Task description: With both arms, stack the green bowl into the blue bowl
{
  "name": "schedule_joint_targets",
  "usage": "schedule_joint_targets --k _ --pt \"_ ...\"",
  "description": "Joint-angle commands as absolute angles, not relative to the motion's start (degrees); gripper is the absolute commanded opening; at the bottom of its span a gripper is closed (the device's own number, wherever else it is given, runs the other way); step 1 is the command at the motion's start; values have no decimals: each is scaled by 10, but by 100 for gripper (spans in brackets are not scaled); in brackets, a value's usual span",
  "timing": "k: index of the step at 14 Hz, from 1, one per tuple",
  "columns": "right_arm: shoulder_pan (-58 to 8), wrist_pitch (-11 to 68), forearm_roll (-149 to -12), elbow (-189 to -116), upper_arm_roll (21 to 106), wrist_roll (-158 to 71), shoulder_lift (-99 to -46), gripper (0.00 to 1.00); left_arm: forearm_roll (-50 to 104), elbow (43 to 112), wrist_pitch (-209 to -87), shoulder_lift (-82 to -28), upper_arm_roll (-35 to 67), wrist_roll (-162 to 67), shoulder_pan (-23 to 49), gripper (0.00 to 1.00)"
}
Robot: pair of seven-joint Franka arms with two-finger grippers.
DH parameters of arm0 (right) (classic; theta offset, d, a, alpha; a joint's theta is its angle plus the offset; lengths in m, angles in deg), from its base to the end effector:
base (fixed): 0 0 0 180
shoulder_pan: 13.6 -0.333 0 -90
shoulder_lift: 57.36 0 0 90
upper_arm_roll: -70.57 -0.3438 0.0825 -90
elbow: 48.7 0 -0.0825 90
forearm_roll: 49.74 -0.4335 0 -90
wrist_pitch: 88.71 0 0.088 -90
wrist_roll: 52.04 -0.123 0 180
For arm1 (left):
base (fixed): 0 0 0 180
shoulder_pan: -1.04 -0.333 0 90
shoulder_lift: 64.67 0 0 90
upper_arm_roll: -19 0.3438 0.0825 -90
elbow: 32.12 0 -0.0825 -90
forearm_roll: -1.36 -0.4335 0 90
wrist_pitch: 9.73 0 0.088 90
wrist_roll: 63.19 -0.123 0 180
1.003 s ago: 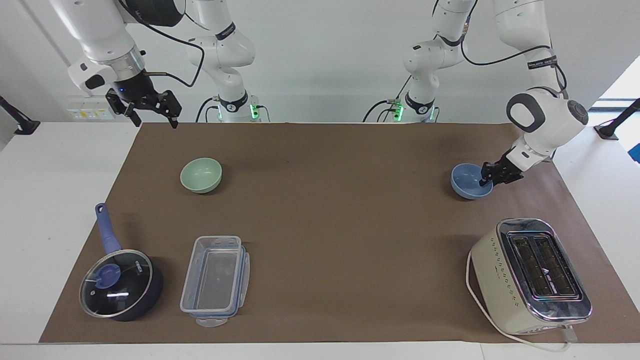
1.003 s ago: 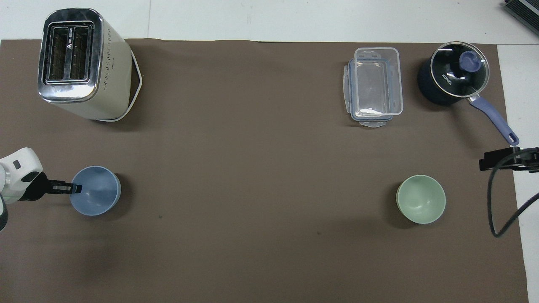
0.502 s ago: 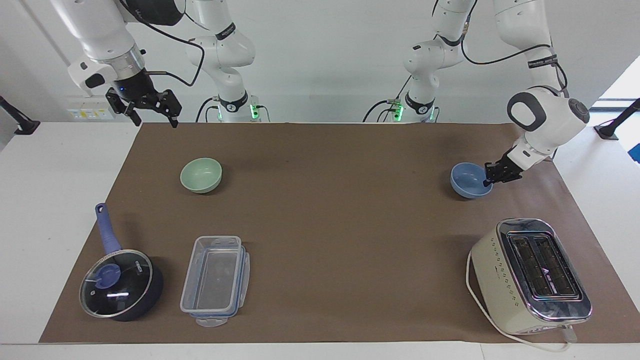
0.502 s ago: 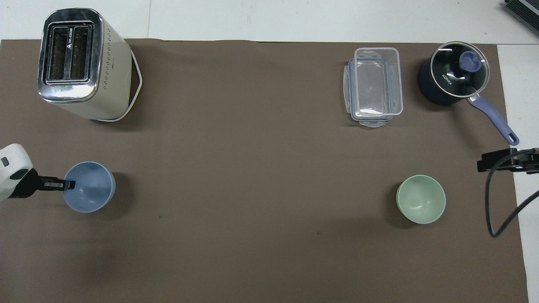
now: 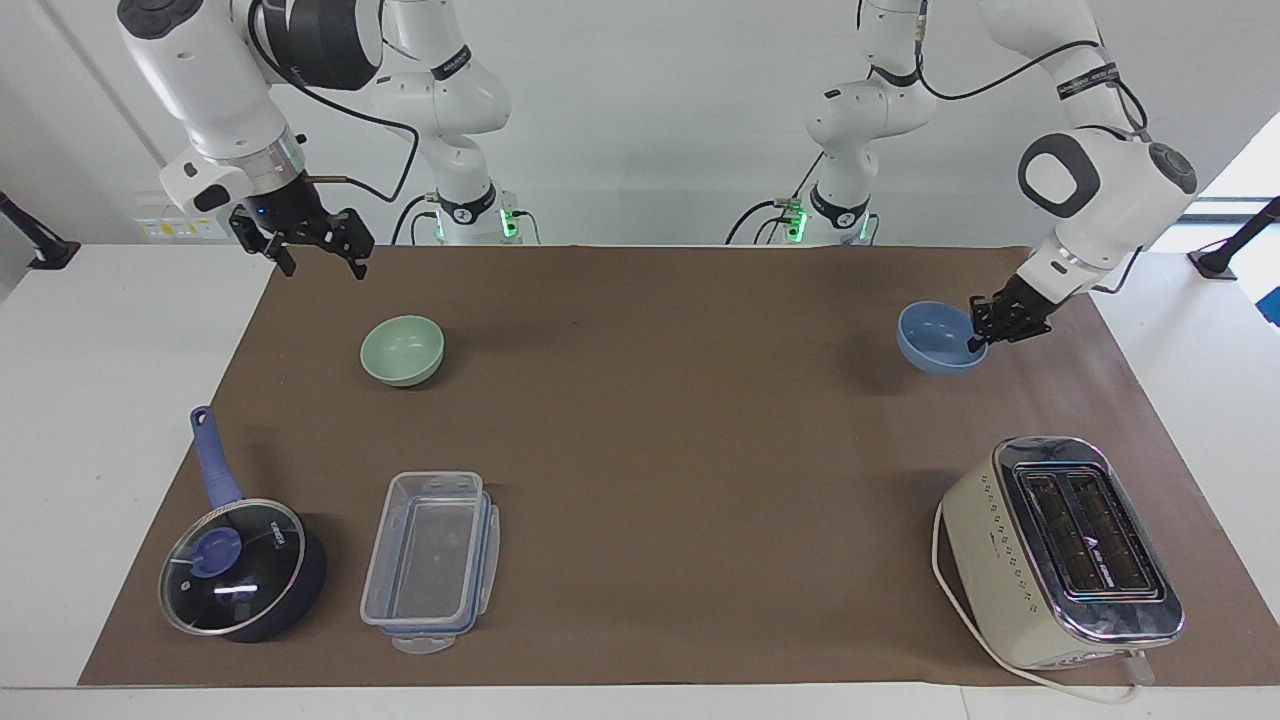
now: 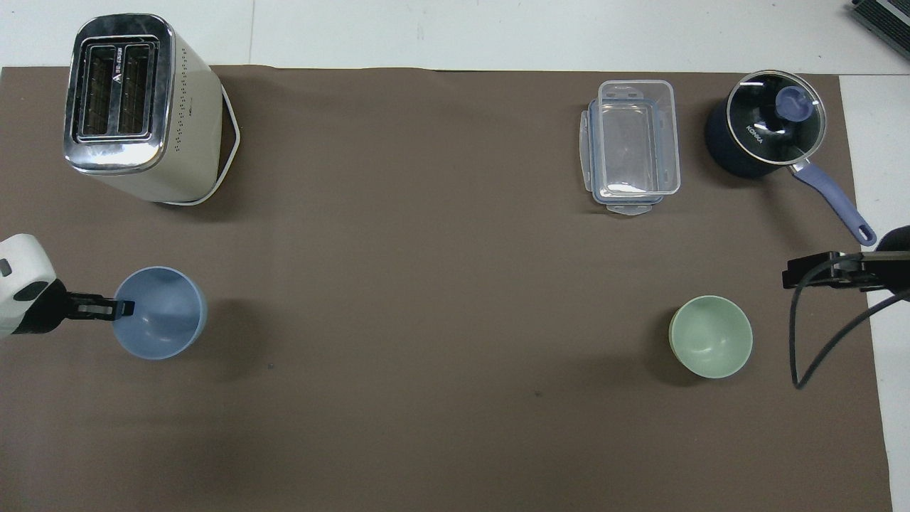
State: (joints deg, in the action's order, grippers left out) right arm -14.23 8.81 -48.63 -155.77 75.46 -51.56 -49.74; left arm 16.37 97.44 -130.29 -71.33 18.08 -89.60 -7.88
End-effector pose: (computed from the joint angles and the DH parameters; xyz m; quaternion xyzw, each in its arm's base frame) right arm 0.5594 -0.0461 0.5687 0.9994 -0.0311 -0.0172 0.0032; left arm 0.5319 0.0587 0.3931 0.9896 -0.0907 0.0133 0.1112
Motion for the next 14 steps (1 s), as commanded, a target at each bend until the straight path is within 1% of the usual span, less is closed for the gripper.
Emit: schedule_joint_targets --k 1,4,8,10,13,14 --pt "-136 158 -495 -1628 752 -495 -488 100 169 983 -1307 -722 185 -792 3 0" --pt "-131 231 -495 -1695 753 -463 -491 100 168 983 -1341 -712 185 -660 101 0" --pt "-89 338 -495 -1789 753 -381 -496 100 168 983 -1403 -692 185 -517 222 0" --pt "-79 364 -496 -1825 753 -359 -491 100 168 982 -1451 -671 185 -453 277 0" --pt "-69 376 -500 -1847 754 -337 -494 100 168 977 -1500 -641 184 -399 329 0" --pt "-62 412 -507 -1875 754 -329 -494 100 168 977 -1524 -624 184 -374 351 0"
